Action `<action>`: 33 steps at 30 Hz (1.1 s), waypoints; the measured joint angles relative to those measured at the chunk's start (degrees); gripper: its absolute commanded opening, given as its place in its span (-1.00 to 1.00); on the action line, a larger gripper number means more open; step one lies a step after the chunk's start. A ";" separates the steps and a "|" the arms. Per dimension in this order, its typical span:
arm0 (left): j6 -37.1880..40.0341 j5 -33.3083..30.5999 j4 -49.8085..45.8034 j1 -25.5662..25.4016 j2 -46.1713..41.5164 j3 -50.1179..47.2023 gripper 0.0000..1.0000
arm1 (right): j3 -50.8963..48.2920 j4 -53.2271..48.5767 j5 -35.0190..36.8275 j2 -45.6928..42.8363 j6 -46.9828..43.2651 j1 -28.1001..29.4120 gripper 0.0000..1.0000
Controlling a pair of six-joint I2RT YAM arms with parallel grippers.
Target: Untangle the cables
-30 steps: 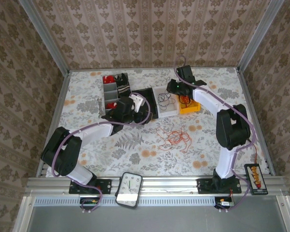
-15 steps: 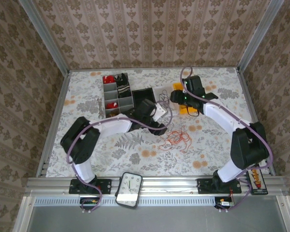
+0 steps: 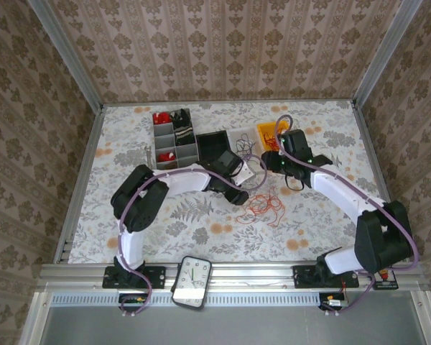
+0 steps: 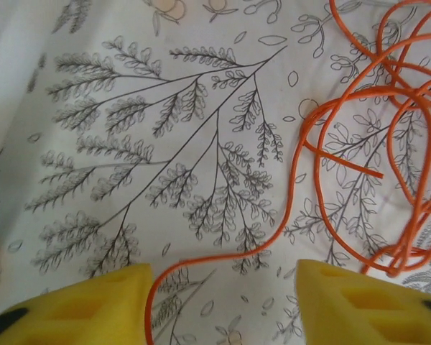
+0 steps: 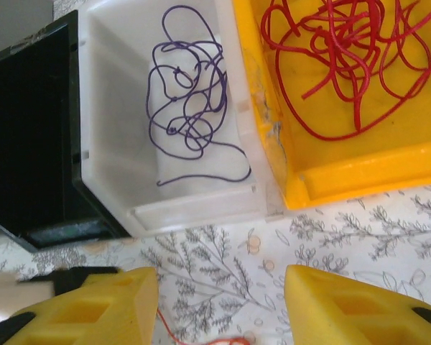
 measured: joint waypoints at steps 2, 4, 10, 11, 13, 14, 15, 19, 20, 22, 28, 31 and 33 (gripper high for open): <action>0.33 0.61 -1.03 0.31 1.51 1.25 -0.76 | -1.07 -1.38 -0.02 -2.21 -0.13 0.15 0.03; 0.33 1.14 -1.49 0.96 1.95 2.23 -1.00 | -1.84 -2.78 -0.07 -3.72 -0.15 0.15 0.03; 0.44 1.75 -1.79 2.38 -1.31 0.94 -1.00 | -5.51 -5.55 -0.50 -5.33 0.15 0.31 0.03; 0.22 2.19 -1.53 2.95 -3.85 -0.22 -1.00 | -6.23 -5.86 -0.83 -5.31 0.31 0.33 0.03; -0.70 3.82 -0.13 4.96 -10.03 -2.36 -1.00 | -7.06 -6.27 -1.40 -5.05 0.55 0.70 0.03; -1.36 5.11 1.09 6.43 -13.46 -3.28 -1.00 | -7.15 -6.40 -1.60 -4.61 0.66 1.11 0.03; -2.19 6.56 2.51 8.20 -17.00 -3.80 -1.00 | -7.15 -6.40 -1.79 -3.80 0.68 1.77 0.04; -4.13 10.75 7.54 13.35 -25.42 -3.89 -1.00 | -6.14 -7.26 -2.01 1.90 -0.17 4.87 0.04; -4.44 11.85 8.17 13.75 -26.29 -3.89 -1.00 | -5.75 -7.56 -2.03 3.63 -0.42 5.60 0.05; -4.85 13.57 8.50 13.62 -26.47 -3.89 -1.00 | -5.18 -7.96 -2.05 5.75 -1.01 6.71 0.05; -5.84 17.16 7.63 13.18 -25.00 -5.62 -1.00 | -2.91 -8.15 -2.25 7.04 -3.10 8.98 0.07; -6.01 19.26 6.05 13.20 -25.07 -5.79 -1.00 | -2.86 -6.91 -2.25 6.45 -3.43 9.16 0.07; -5.97 20.76 4.76 13.00 -25.42 -5.79 -1.00 | -2.86 -6.03 -2.45 5.73 -3.63 9.16 0.07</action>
